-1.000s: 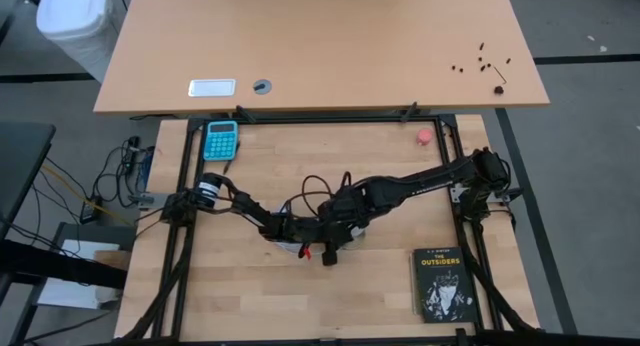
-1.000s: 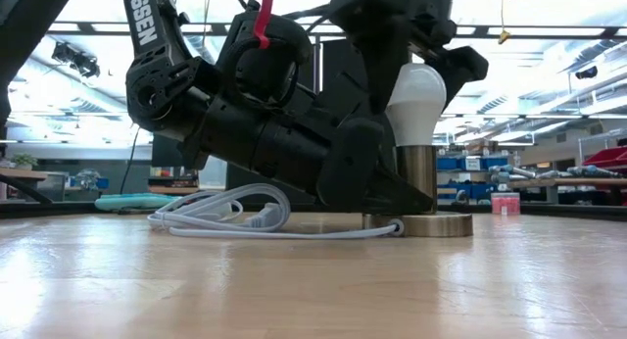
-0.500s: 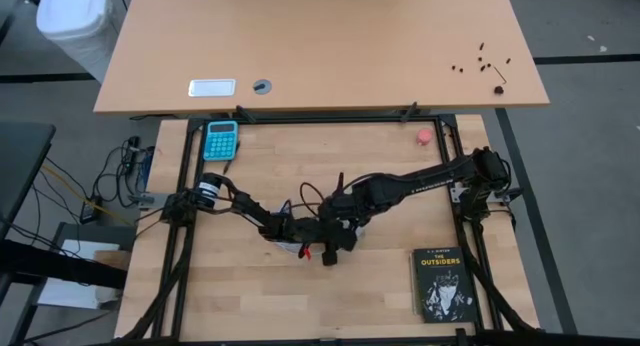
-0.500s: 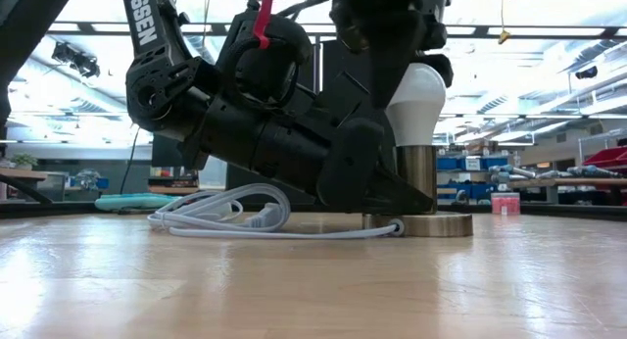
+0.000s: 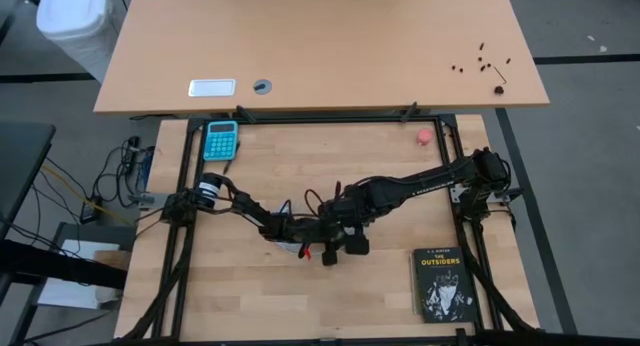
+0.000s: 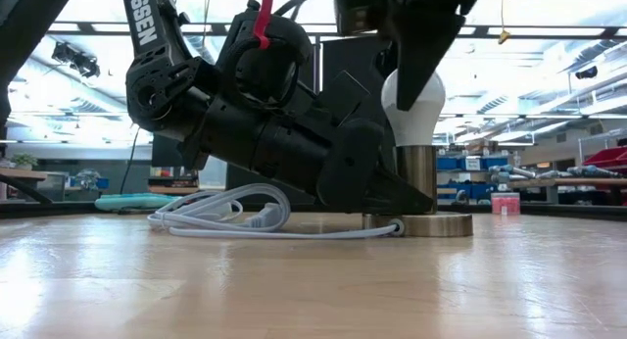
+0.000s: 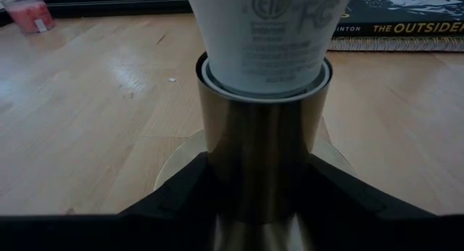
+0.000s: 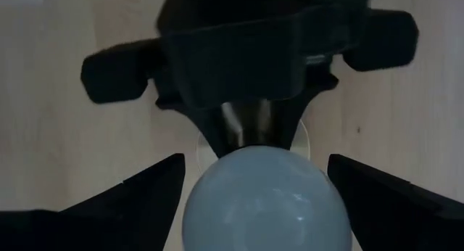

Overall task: Screw lightbulb
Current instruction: Insert the lightbulb into the lamp

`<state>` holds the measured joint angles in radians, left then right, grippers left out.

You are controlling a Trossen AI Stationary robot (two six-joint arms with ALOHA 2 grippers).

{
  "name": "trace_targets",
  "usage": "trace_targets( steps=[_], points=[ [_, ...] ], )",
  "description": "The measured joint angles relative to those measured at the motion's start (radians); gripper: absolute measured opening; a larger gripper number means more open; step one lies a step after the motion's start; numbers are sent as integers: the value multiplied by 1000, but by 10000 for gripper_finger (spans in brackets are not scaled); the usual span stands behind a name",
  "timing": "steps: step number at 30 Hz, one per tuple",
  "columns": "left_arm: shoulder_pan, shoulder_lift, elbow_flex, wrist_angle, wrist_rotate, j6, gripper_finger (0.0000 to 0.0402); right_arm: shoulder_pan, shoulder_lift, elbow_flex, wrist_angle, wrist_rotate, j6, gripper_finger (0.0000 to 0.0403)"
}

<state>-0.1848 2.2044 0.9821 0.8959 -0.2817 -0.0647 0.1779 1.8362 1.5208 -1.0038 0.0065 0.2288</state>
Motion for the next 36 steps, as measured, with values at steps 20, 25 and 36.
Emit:
trace_targets(
  steps=[20,25,36],
  points=[
    [0,0,0,-4,1,0,200,33,2,-1,9,2,-674,350],
    [0,0,0,-4,1,0,200,35,2,-1,10,54,-767,350],
    [1,0,0,-6,-3,0,200,35,2,-1,8,79,-927,350]
  ],
)
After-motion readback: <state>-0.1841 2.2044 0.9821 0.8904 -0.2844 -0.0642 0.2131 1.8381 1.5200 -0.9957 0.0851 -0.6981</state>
